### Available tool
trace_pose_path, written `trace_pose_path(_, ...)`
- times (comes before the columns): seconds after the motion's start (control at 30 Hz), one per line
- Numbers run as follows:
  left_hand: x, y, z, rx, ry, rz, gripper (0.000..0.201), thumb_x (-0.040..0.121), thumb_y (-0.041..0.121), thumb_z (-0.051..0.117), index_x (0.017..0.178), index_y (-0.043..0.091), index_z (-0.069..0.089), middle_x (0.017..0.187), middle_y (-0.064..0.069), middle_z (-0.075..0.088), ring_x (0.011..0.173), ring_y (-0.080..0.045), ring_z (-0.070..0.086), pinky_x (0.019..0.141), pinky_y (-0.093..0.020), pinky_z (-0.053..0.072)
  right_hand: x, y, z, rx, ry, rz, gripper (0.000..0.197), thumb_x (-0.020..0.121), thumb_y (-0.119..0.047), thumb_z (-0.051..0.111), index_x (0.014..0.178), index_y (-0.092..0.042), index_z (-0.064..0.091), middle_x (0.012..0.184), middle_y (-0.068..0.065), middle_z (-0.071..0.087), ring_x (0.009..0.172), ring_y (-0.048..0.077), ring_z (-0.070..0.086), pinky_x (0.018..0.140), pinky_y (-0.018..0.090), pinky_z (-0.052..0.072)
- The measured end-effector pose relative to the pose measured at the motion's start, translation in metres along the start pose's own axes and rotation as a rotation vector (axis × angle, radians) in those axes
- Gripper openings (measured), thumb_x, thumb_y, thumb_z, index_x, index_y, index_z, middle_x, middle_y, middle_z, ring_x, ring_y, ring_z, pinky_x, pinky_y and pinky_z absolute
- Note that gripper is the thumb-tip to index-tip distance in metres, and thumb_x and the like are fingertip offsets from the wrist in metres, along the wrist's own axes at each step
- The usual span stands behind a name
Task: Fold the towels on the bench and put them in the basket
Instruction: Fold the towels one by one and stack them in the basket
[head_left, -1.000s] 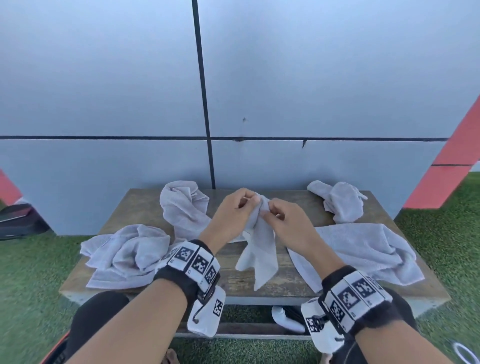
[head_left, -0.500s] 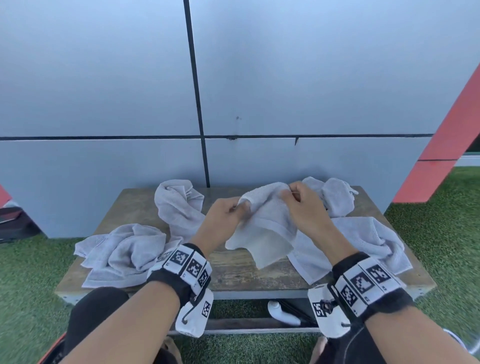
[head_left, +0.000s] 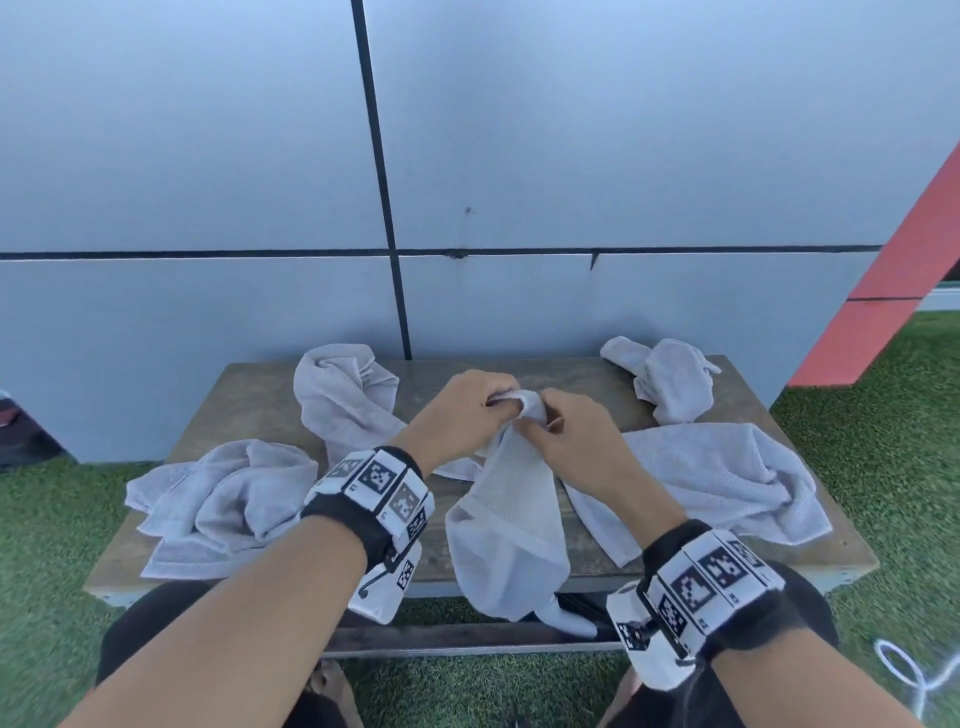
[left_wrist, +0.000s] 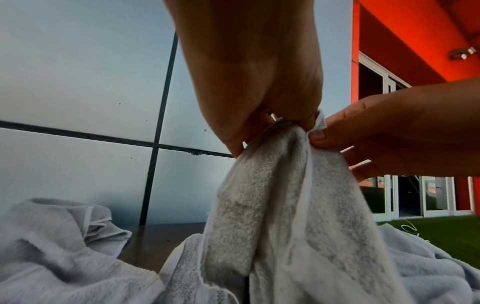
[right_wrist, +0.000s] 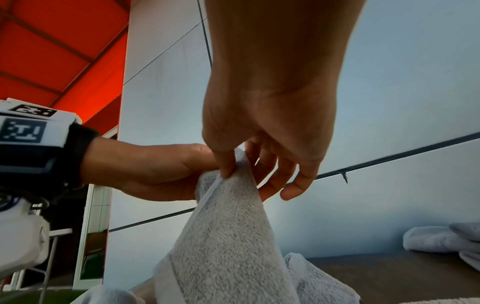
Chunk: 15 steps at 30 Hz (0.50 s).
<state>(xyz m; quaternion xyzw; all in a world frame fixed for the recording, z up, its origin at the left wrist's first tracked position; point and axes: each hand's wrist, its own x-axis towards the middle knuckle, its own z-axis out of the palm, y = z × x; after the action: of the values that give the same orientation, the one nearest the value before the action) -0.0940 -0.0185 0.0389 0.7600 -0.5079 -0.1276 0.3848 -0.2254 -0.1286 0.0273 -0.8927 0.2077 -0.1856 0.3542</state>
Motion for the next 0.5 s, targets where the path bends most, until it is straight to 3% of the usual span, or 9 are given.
trace_pose_path(0.07, 0.001, -0.007, -0.003, -0.01, -0.022, -0.011, 0.029, 0.091, 0.016, 0.06, 0.064, 0.019, 0.051, 0.061, 0.006, 0.047, 0.056, -0.007, 0.04, 0.057, -0.024, 0.032, 0.002, 0.004, -0.002, 0.007, 0.023, -0.002, 0.034, 0.094, -0.024, 0.06, 0.068, -0.009, 0.044, 0.058, -0.006, 0.042, 0.053, 0.009, 0.036, 0.053, 0.022, 0.03)
trace_pose_path(0.17, -0.001, -0.024, -0.009, -0.003, -0.022, -0.062, 0.036, 0.093, 0.031, 0.066, 0.068, 0.009, 0.053, 0.062, 0.004, 0.046, 0.057, -0.007, 0.038, 0.056, -0.024, 0.029, 0.005, 0.011, -0.008, 0.048, 0.079, 0.023, 0.033, 0.096, -0.025, 0.057, 0.064, -0.026, 0.048, 0.057, -0.01, 0.046, 0.054, 0.005, 0.042, 0.054, 0.016, 0.033)
trace_pose_path(0.27, 0.001, -0.04, -0.008, 0.017, -0.003, -0.09, 0.04, 0.096, 0.03, 0.063, 0.068, 0.005, 0.047, 0.063, 0.002, 0.041, 0.057, -0.008, 0.033, 0.058, -0.029, 0.027, 0.009, 0.018, -0.012, 0.069, 0.155, 0.062, 0.026, 0.097, -0.025, 0.056, 0.072, -0.029, 0.055, 0.063, -0.011, 0.053, 0.059, 0.006, 0.047, 0.058, 0.017, 0.033)
trace_pose_path(0.33, 0.005, -0.042, -0.007, 0.017, 0.036, -0.09, 0.033, 0.098, 0.027, 0.059, 0.073, 0.008, 0.053, 0.065, 0.002, 0.047, 0.059, -0.007, 0.037, 0.06, -0.028, 0.031, 0.011, 0.023, -0.011, 0.088, 0.211, 0.059, 0.012, 0.095, -0.024, 0.058, 0.085, -0.029, 0.062, 0.079, -0.015, 0.064, 0.075, 0.003, 0.057, 0.068, 0.02, 0.042)
trace_pose_path(0.37, 0.008, -0.04, -0.006, 0.01, 0.042, -0.073, 0.03, 0.099, 0.025, 0.057, 0.074, 0.011, 0.053, 0.066, 0.002, 0.05, 0.06, -0.007, 0.04, 0.06, -0.027, 0.033, 0.012, 0.025, -0.01, 0.106, 0.218, 0.037, 0.005, 0.093, -0.026, 0.061, 0.095, -0.029, 0.064, 0.091, -0.014, 0.067, 0.087, 0.003, 0.059, 0.078, 0.022, 0.046)
trace_pose_path(0.43, 0.014, -0.027, -0.004, -0.001, 0.026, -0.011, 0.024, 0.099, 0.021, 0.055, 0.076, 0.015, 0.056, 0.069, 0.001, 0.056, 0.064, -0.006, 0.046, 0.061, -0.022, 0.035, 0.014, 0.023, -0.006, 0.081, 0.15, -0.006, 0.025, 0.086, -0.043, 0.065, 0.108, -0.032, 0.063, 0.103, -0.016, 0.066, 0.101, 0.008, 0.057, 0.089, 0.027, 0.045)
trace_pose_path(0.5, 0.021, -0.013, -0.002, 0.006, -0.008, 0.049, 0.019, 0.098, 0.019, 0.057, 0.08, 0.015, 0.061, 0.072, 0.006, 0.059, 0.066, -0.003, 0.049, 0.061, -0.018, 0.036, 0.018, 0.02, -0.003, -0.029, 0.087, -0.028, 0.026, 0.082, -0.054, 0.059, 0.096, -0.032, 0.063, 0.091, -0.016, 0.067, 0.092, 0.012, 0.059, 0.084, 0.034, 0.049)
